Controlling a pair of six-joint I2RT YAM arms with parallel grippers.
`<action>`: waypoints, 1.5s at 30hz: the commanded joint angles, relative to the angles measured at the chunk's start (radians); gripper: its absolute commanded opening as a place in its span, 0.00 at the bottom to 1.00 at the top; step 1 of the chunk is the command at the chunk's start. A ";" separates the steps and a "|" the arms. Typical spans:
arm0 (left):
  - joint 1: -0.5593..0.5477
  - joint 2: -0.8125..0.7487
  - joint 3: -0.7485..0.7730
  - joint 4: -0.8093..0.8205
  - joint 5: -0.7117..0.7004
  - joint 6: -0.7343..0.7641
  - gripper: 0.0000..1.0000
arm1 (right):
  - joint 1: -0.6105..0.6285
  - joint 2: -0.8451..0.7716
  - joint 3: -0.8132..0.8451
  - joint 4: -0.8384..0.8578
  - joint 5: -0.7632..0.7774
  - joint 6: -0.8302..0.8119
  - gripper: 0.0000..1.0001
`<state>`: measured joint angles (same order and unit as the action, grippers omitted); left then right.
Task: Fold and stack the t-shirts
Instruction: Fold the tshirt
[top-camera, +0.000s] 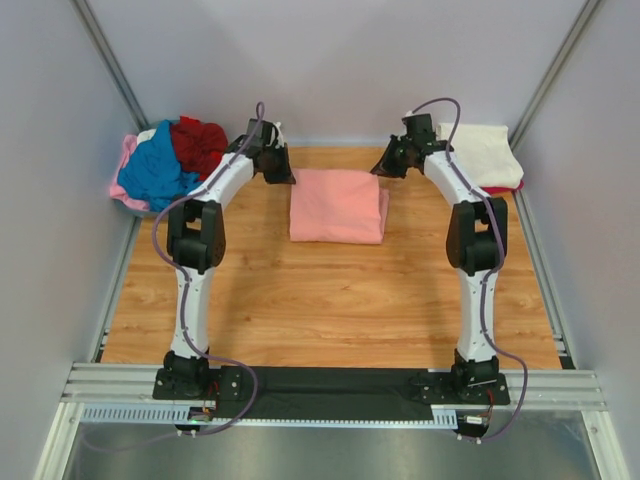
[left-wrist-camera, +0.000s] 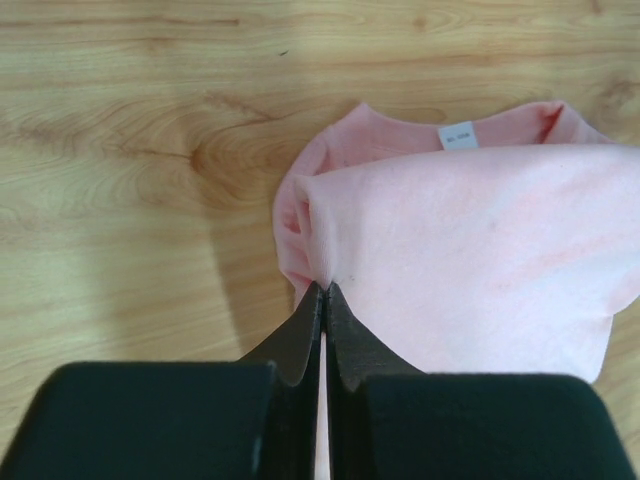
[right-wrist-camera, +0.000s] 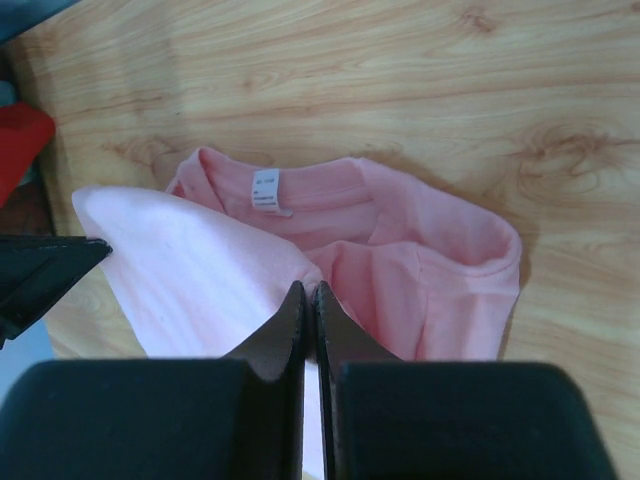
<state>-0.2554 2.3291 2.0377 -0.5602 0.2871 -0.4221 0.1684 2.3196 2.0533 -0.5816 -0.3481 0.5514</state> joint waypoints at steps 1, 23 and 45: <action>-0.002 -0.086 -0.014 0.013 0.021 0.035 0.00 | 0.003 -0.089 -0.042 -0.013 0.027 -0.025 0.00; -0.067 0.070 0.253 -0.026 0.142 0.080 0.00 | -0.063 -0.210 -0.269 -0.003 0.126 -0.015 0.00; -0.094 0.207 0.328 0.052 0.274 0.062 0.70 | -0.150 -0.174 -0.446 0.055 0.092 -0.016 0.15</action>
<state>-0.3393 2.5595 2.3257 -0.5392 0.5400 -0.3687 0.0399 2.1056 1.5860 -0.5835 -0.2470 0.5453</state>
